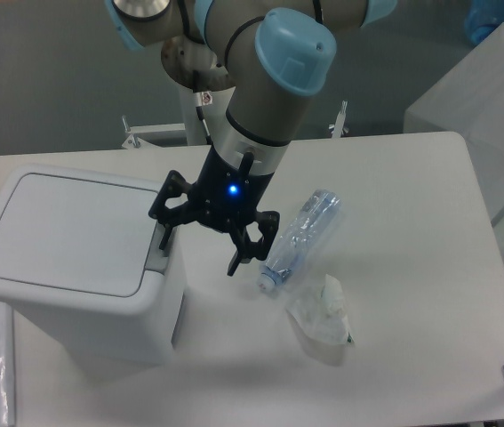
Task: Open the trash can
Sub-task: 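Press the gripper fingers down on the grey lid tab, then hold the gripper on the tab while the lid swings up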
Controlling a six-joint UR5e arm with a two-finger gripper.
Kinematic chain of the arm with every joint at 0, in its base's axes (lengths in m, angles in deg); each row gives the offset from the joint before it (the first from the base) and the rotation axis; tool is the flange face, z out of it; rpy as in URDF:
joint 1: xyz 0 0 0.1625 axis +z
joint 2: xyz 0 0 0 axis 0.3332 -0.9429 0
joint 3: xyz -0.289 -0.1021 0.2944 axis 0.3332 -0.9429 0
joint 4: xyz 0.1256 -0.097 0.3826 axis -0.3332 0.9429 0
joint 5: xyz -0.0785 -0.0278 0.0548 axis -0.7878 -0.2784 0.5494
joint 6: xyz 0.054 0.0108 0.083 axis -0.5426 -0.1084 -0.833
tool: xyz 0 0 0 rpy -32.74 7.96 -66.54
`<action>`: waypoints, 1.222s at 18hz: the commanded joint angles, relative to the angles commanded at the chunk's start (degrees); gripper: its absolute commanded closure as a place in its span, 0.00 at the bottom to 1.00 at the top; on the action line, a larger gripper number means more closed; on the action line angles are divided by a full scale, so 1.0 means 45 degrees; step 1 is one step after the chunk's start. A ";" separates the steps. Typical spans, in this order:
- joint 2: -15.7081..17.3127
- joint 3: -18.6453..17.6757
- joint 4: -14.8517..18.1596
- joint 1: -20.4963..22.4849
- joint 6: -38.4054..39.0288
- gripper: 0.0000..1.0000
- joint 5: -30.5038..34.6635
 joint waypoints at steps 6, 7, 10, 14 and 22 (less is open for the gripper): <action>-0.0059 -0.0020 0.0000 0.0000 0.0019 0.00 0.0000; -0.0059 -0.0020 0.0000 0.0000 0.0000 0.00 0.0000; -0.0059 -0.0020 0.0000 0.0000 0.0000 0.00 0.0000; -0.0098 -0.0020 0.0000 -0.0020 0.0000 0.00 0.0000; 0.0019 0.0117 0.0000 0.0000 0.0000 0.00 -0.0020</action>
